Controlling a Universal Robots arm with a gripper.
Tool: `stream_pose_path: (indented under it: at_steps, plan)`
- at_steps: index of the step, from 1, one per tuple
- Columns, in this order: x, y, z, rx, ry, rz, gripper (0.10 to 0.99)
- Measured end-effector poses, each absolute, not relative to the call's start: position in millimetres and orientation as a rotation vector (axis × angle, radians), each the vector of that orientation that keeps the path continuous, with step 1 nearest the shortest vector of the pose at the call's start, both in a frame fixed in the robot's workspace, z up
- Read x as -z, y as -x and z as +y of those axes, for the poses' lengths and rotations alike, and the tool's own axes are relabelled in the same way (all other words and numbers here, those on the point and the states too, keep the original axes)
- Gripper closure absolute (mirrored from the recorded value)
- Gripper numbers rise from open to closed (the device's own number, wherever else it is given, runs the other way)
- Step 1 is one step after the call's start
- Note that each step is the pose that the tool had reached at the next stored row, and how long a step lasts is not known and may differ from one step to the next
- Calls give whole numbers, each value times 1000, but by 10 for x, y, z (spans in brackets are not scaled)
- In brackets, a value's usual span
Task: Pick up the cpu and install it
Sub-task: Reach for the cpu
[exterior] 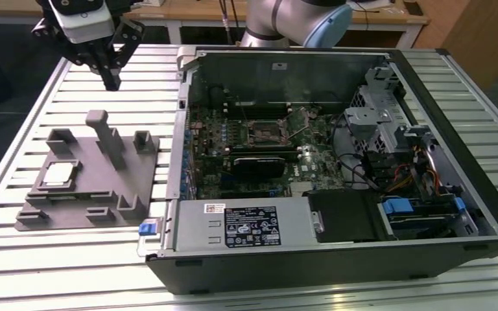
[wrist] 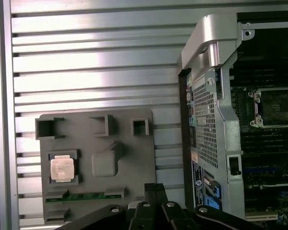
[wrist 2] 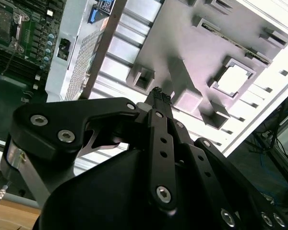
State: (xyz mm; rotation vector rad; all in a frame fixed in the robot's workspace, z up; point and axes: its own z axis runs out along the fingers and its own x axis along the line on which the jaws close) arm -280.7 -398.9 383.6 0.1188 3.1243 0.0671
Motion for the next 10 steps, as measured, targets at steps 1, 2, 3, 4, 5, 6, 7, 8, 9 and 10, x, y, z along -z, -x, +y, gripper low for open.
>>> stream_pose_path:
  at_steps: [1, 2, 3, 4, 5, 6, 7, 8, 9, 10]
  plan:
    - [-3835, 2818, -3989, -67, -119, 3124, 980]
    - [-3834, 2830, -3989, -67, -119, 3124, 980]
    - [-3834, 2841, -3989, -67, -119, 3125, 980]
    - [-3833, 2851, -3989, -67, -119, 3125, 980]
    - [-3832, 2860, -3989, -67, -119, 3125, 980]
    - [-3831, 2870, -3989, -67, -119, 3125, 980]
    - [-3830, 2882, -3989, -67, -119, 3125, 980]
    - [-3829, 2895, -3989, -67, -119, 3125, 980]
    - [-3829, 2907, -3989, -67, -119, 3125, 980]
    - [-3828, 2921, -3989, -67, -119, 3125, 980]
